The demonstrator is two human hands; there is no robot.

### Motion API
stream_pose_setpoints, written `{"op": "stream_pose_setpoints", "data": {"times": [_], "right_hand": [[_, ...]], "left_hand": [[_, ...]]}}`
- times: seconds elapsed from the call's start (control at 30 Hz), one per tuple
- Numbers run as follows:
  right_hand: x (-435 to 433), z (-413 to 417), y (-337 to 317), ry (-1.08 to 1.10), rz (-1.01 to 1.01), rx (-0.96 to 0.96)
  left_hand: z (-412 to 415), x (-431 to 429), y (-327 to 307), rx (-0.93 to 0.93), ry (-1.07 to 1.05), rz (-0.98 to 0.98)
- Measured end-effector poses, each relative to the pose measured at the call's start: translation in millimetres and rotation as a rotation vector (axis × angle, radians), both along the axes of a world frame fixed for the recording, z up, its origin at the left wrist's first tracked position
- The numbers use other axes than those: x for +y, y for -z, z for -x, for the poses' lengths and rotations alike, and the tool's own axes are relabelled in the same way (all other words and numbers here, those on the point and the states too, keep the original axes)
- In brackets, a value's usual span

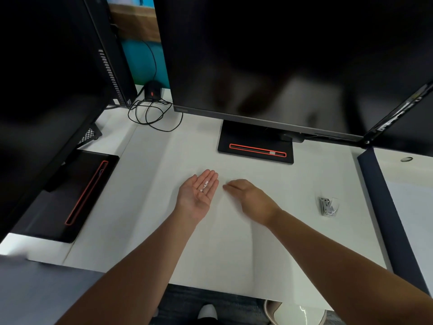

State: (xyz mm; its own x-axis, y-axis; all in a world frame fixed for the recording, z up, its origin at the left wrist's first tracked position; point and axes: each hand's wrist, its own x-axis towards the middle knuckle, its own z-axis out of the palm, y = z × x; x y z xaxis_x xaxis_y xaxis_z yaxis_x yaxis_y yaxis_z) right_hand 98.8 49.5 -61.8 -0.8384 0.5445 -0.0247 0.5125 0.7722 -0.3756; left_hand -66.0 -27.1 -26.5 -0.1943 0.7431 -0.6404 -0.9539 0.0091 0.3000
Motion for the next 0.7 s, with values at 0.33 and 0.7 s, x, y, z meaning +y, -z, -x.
{"op": "stream_pose_setpoints", "data": {"times": [0.33,0.7], "right_hand": [[-54,-39,-5,0.13,0.031,0.061],[-56,-47,-15,0.43,0.064,0.014]], "left_hand": [[-18,-9,-3,0.005,0.061,0.005],[-28,-20,0,0.005,0.066,0.007]]}}
